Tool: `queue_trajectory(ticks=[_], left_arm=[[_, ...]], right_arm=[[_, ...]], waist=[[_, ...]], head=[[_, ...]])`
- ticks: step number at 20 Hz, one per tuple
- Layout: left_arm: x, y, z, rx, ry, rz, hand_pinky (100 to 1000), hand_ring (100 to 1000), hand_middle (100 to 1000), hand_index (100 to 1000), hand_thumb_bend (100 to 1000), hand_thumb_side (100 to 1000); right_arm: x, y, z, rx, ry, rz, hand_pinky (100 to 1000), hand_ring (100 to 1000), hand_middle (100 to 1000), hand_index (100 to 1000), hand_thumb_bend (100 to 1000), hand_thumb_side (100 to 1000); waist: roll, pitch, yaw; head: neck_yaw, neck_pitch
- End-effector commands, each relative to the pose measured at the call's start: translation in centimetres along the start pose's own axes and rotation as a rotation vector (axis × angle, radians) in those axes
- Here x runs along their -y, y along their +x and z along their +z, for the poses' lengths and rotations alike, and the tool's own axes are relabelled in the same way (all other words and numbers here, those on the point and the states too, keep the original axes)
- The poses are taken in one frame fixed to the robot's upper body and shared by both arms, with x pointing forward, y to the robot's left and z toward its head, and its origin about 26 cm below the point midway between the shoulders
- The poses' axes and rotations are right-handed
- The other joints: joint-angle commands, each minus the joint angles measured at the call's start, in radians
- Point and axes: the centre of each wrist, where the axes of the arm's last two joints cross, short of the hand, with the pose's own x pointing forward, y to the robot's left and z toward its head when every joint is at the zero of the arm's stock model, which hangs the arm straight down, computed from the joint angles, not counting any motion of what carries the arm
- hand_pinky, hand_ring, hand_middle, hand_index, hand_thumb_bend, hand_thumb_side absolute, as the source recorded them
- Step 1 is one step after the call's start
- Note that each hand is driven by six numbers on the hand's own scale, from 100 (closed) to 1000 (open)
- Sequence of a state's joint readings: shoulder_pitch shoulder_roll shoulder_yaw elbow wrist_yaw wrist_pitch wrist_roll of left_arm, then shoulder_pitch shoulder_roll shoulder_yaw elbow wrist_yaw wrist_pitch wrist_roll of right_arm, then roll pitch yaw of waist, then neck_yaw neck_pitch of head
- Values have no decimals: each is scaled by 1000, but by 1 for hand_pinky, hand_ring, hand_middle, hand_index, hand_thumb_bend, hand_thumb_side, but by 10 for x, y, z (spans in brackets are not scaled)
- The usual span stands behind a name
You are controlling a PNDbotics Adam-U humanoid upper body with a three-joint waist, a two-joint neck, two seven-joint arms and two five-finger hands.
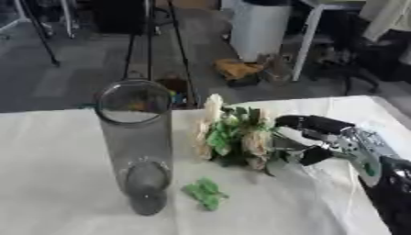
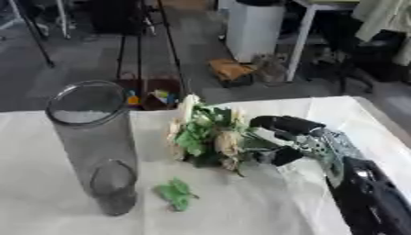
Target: Arrange flowers into the vase.
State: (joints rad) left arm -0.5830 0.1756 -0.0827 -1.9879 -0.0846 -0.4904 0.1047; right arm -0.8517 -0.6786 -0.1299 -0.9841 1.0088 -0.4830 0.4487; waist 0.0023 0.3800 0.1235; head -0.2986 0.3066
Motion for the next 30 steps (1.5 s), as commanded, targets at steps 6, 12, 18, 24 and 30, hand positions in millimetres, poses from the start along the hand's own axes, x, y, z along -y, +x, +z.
queue_trajectory(ticks=[6, 12, 18, 24, 30], left_arm=[[1, 3, -8, 40, -11, -1, 801, 855, 869, 900, 100, 921], [3, 4, -10, 49, -15, 3, 801, 855, 869, 900, 100, 921], [3, 4, -12, 58, -16, 6, 802, 855, 869, 900, 100, 922], [4, 4, -13, 59, -19, 6, 804, 856, 869, 900, 100, 924], [4, 4, -12, 54, -20, 6, 806, 857, 869, 901, 100, 925]], right_arm=[[23, -20, 16, -59, -25, 2, 963, 1000, 1000, 1000, 354, 570], [17, -21, 15, -64, 3, -2, 980, 1000, 1000, 1000, 351, 585], [15, -22, 14, -38, 32, -8, 994, 1000, 1000, 1000, 341, 591], [14, -20, 13, -8, 59, -2, 1000, 1000, 1000, 1000, 290, 539], [15, -19, 12, 26, 101, -2, 1000, 1000, 1000, 1000, 227, 453]], waist=[[3, -8, 8], [3, 2, 13], [0, 13, 23], [-4, 21, 27], [-6, 18, 23]], head=[[-14, -24], [-21, -28], [-25, -39], [-26, -42], [-25, -38]])
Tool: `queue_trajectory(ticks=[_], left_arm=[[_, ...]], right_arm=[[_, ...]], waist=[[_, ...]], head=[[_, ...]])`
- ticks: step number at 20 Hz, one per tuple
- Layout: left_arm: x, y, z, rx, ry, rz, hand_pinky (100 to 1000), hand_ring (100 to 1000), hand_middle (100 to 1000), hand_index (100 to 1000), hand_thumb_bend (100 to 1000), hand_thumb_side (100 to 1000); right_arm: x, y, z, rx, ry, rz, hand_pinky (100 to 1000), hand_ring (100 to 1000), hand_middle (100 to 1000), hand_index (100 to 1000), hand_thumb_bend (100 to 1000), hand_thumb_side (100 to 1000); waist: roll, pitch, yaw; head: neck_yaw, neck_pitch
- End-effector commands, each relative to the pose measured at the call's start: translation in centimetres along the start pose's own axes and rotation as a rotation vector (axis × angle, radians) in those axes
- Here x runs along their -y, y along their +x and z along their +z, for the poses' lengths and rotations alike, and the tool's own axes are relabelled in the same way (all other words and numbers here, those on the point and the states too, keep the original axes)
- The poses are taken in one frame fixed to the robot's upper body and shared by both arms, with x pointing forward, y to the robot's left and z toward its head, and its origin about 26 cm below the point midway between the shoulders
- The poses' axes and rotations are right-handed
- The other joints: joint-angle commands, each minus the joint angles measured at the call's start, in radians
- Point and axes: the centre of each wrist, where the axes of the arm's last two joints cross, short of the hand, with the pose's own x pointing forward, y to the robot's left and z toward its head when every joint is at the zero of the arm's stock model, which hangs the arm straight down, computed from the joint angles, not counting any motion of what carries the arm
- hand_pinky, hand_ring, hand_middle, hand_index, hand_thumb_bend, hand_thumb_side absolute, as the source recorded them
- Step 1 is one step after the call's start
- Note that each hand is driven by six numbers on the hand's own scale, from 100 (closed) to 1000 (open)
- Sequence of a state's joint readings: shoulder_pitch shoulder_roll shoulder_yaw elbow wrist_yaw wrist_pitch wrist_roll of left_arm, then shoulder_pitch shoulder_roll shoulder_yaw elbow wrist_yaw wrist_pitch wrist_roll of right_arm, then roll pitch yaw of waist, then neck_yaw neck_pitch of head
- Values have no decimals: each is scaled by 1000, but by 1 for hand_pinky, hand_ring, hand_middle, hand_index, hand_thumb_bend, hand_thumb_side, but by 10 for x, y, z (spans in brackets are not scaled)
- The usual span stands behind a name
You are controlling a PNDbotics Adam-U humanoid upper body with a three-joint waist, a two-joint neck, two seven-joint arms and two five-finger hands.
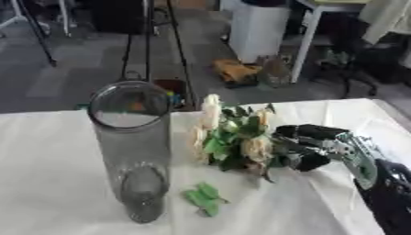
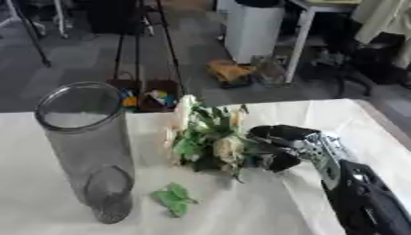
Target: Arrange flowers into the vase.
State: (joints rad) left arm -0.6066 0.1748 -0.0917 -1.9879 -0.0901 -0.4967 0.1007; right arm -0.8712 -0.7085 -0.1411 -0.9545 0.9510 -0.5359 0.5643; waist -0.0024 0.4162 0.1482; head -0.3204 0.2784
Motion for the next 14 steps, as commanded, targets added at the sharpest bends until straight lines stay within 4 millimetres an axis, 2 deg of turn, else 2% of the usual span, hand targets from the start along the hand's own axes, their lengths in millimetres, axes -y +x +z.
queue_trajectory(ticks=[1, 5, 7, 9, 11, 12, 13, 14], left_arm=[[1, 3, -6, 24, -6, -1, 807, 857, 869, 901, 100, 925], [1, 3, -6, 25, -4, -1, 807, 858, 865, 901, 100, 925], [1, 3, -6, 25, -3, 0, 807, 858, 864, 901, 100, 926], [2, 3, -6, 24, -4, 0, 807, 858, 863, 900, 100, 926], [2, 3, -7, 25, -5, 2, 807, 858, 863, 900, 100, 926], [2, 3, -7, 24, -6, 2, 808, 858, 863, 900, 100, 927], [2, 3, -7, 23, -6, 1, 808, 858, 863, 900, 100, 927], [2, 3, -7, 22, -6, 1, 808, 858, 863, 900, 100, 927]], right_arm=[[5, -6, 7, -13, 23, 17, 1000, 1000, 1000, 1000, 228, 452], [2, -4, 5, -10, 27, 18, 995, 1000, 997, 1000, 232, 460], [1, -4, 4, -8, 23, 15, 975, 1000, 959, 1000, 235, 465], [0, -3, 3, -5, 20, 11, 920, 1000, 852, 1000, 229, 473], [-2, -3, 2, -5, 12, 6, 859, 913, 743, 969, 205, 481], [-3, -2, 1, -4, 6, 4, 816, 828, 660, 917, 187, 480], [-3, -2, 1, -2, -1, 1, 798, 791, 626, 894, 181, 480], [-3, -2, 0, -1, -9, -1, 761, 714, 564, 847, 164, 471]], waist=[[-2, -18, -2], [-1, -15, 0], [0, -13, 0], [0, -11, -1], [0, -10, 0], [0, -9, 0], [0, -8, 0], [0, -8, 0]], head=[[-4, -12], [-8, -18], [-11, -18], [-12, -16], [-12, -16], [-12, -16], [-12, -16], [-13, -15]])
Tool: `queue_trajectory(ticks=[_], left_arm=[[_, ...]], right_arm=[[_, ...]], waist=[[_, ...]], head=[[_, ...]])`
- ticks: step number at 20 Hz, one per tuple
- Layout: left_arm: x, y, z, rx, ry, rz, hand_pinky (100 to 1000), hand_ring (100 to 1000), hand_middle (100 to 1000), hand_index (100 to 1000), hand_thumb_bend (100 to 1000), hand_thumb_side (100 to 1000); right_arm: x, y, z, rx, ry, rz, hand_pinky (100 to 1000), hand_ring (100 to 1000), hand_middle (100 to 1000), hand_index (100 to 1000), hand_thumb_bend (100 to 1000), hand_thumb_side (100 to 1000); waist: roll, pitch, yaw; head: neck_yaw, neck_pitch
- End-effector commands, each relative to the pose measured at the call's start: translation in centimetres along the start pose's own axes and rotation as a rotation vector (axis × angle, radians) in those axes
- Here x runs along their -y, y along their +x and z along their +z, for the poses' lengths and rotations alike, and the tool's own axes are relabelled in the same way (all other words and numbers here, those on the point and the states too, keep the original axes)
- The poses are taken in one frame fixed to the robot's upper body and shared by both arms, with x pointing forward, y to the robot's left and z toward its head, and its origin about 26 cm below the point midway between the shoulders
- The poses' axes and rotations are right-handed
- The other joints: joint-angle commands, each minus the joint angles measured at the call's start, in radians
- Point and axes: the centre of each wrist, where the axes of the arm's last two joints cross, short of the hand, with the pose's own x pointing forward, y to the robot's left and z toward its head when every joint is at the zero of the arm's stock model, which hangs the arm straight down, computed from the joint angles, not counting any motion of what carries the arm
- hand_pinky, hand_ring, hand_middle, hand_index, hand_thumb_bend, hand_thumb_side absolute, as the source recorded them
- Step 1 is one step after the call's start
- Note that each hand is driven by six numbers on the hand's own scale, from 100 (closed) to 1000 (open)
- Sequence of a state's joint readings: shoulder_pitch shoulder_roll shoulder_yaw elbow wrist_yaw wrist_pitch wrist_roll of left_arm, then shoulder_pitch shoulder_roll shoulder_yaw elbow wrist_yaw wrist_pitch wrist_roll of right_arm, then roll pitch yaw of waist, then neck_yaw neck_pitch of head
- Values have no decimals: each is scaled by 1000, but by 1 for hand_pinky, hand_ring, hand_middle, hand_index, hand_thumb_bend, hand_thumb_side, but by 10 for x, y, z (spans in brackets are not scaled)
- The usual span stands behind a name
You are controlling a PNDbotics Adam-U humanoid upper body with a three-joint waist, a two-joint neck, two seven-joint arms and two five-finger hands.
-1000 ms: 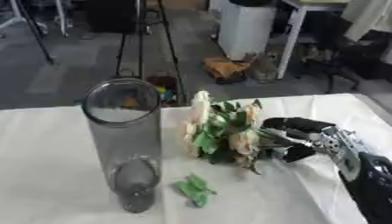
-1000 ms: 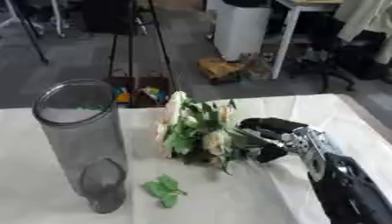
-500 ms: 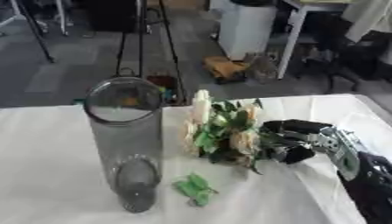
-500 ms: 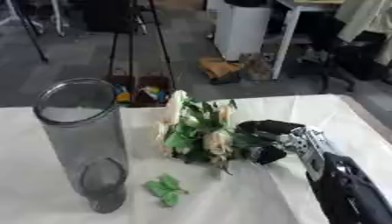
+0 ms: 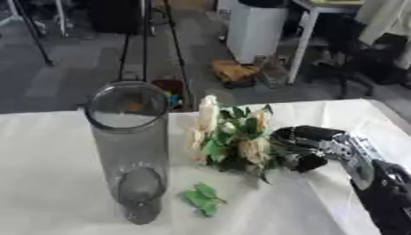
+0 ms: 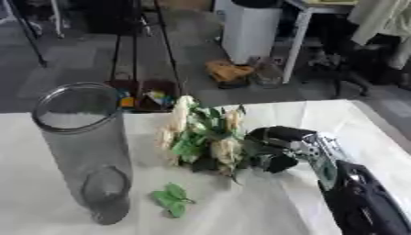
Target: Arrange flowers into the vase.
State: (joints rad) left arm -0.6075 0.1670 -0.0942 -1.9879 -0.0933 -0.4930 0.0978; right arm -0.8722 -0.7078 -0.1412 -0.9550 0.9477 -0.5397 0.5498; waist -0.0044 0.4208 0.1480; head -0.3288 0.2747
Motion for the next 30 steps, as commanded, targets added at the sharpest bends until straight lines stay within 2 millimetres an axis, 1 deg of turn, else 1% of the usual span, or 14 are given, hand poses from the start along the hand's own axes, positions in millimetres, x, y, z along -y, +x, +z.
queue_trajectory(ticks=[1, 4, 6, 8, 10, 13, 16, 18, 20, 23, 26, 30], left_arm=[[1, 3, -6, 24, -7, -2, 808, 858, 863, 900, 100, 927], [1, 3, -6, 23, -8, -1, 809, 858, 863, 901, 100, 927], [1, 3, -6, 21, -8, -1, 810, 858, 863, 901, 100, 928], [1, 3, -6, 19, -8, 0, 810, 858, 863, 901, 100, 929], [1, 3, -6, 18, -8, 1, 810, 858, 863, 901, 100, 929], [1, 3, -6, 17, -8, 1, 809, 856, 862, 903, 100, 929], [1, 3, -6, 15, -8, 1, 809, 851, 853, 902, 100, 928], [1, 3, -6, 14, -9, 1, 808, 849, 849, 901, 100, 925], [1, 3, -7, 12, -10, 0, 808, 847, 847, 902, 100, 924], [1, 3, -7, 13, -13, 1, 809, 846, 846, 902, 100, 923], [1, 3, -7, 14, -14, 1, 809, 846, 845, 902, 100, 922], [1, 3, -8, 14, -15, 1, 809, 845, 844, 902, 100, 921]], right_arm=[[-2, -1, 0, -3, -5, -2, 740, 665, 527, 822, 150, 466], [2, 1, 0, 6, -48, -6, 650, 530, 405, 690, 100, 417], [4, 2, 1, 12, -78, -9, 609, 476, 340, 610, 100, 395], [5, 3, 1, 16, -105, -13, 552, 404, 250, 499, 100, 370], [6, 4, 1, 19, -131, -16, 516, 348, 184, 434, 100, 396], [5, 4, 1, 11, -162, -29, 469, 287, 100, 336, 100, 391], [2, 3, 2, 5, -200, -42, 408, 219, 100, 232, 100, 397], [1, 2, 2, 4, -233, -48, 368, 174, 100, 180, 100, 388], [0, 2, 2, 12, -284, -53, 332, 137, 100, 139, 100, 397], [-3, 1, 2, 35, -375, -63, 313, 120, 100, 123, 100, 400], [-6, -1, 2, 41, -435, -76, 290, 105, 100, 109, 100, 370], [-3, -1, 3, 48, -504, -94, 269, 100, 100, 100, 100, 355]], waist=[[2, -12, 0], [2, -13, 0], [1, -14, 0], [0, -15, -1], [-1, -16, -2], [-3, -16, -1], [-5, -16, 0], [-6, -16, 0], [-6, -15, 0], [-7, -13, 2], [-6, -12, 2], [-8, -16, 0]], head=[[-5, -9], [-6, -7], [-7, -5], [-6, -3], [-6, -3], [-6, -3], [-6, -3], [-7, -3], [-9, -3], [-12, -5], [-12, -3], [-12, 3]])
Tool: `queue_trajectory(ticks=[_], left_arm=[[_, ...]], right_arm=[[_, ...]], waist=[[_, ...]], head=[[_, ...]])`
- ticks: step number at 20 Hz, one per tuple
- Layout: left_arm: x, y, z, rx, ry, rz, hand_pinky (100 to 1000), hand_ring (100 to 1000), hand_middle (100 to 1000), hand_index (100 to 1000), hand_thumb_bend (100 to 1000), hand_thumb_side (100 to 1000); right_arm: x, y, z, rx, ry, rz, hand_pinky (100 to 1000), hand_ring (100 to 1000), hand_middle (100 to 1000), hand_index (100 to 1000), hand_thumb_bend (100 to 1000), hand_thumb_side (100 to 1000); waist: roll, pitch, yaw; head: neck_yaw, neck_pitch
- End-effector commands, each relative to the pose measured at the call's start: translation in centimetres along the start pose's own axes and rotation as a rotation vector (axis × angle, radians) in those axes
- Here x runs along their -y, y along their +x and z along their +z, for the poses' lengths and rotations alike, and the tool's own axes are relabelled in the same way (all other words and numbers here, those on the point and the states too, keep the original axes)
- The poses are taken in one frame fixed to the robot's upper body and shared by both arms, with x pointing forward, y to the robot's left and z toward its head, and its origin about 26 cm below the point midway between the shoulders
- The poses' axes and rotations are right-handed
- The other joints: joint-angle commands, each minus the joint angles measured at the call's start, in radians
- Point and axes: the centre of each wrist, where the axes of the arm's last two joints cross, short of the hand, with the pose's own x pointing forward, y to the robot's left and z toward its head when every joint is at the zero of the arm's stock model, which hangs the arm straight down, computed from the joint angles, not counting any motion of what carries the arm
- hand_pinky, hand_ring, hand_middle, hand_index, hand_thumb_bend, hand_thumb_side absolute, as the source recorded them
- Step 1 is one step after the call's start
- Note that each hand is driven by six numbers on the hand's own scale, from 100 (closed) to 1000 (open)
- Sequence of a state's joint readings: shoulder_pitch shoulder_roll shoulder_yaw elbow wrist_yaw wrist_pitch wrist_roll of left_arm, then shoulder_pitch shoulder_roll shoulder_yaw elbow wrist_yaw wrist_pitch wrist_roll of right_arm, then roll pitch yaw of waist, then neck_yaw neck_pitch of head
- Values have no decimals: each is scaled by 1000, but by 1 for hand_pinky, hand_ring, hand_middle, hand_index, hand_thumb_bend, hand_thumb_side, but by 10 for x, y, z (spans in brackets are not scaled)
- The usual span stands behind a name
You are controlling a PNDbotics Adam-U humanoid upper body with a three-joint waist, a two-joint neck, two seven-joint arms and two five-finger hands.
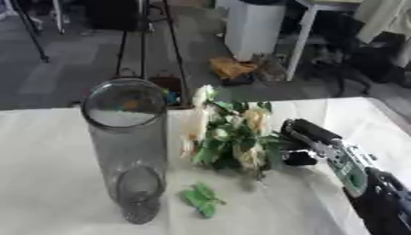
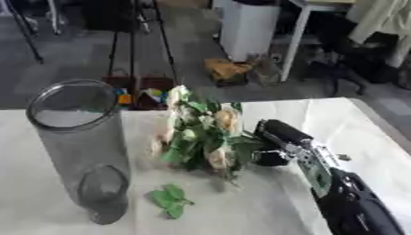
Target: Arrange flowers into the vase.
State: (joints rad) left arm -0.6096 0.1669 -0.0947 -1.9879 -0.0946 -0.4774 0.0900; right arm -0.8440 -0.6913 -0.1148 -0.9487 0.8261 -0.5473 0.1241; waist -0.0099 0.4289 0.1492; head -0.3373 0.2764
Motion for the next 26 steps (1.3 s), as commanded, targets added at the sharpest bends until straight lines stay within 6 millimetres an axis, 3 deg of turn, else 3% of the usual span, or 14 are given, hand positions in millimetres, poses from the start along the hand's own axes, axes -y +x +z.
queue_trajectory(ticks=[1, 6, 16, 22, 26], left_arm=[[0, 3, -7, 27, -6, 3, 809, 845, 845, 902, 100, 921], [-1, 3, -7, 25, -2, 4, 809, 845, 845, 902, 100, 918], [-2, 3, -7, 22, 9, 9, 808, 845, 845, 903, 100, 913], [-3, 3, -6, 14, 10, 11, 808, 845, 845, 903, 100, 913], [-4, 3, -5, 11, 11, 12, 807, 845, 844, 903, 100, 913]], right_arm=[[20, -4, 2, 2, -77, 14, 265, 100, 100, 100, 100, 344], [41, 1, -1, -15, -184, -25, 258, 101, 100, 100, 100, 303], [107, 35, -5, 1, -441, -166, 227, 100, 100, 100, 100, 268], [137, 46, -1, 39, -501, -361, 214, 100, 100, 100, 100, 405], [154, 51, 4, 71, -537, -548, 195, 100, 100, 100, 100, 544]], waist=[[-2, -27, -1], [-2, -40, -6], [-2, -68, -7], [-8, -81, -7], [-13, -89, 0]], head=[[-2, 3], [-5, 12], [-22, 16], [-11, 31], [-10, 40]])
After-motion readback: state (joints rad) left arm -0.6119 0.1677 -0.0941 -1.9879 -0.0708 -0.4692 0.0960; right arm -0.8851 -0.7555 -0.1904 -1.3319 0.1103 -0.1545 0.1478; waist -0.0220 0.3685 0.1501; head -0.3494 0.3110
